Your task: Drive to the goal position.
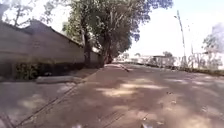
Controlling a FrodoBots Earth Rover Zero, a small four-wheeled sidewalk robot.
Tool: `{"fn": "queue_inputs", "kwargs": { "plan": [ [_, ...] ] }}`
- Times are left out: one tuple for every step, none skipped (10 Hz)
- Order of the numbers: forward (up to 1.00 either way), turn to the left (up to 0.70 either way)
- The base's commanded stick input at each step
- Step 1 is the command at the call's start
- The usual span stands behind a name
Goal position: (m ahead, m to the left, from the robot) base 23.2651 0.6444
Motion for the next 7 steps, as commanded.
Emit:
{"fn": "queue_inputs", "kwargs": {
  "plan": [
    [0.7,-0.34],
    [0.7,-0.34],
    [0.7,-0.1],
    [0.7,0.0],
    [0.7,0.0],
    [0.7,0.0],
    [0.7,0.0]
  ]
}}
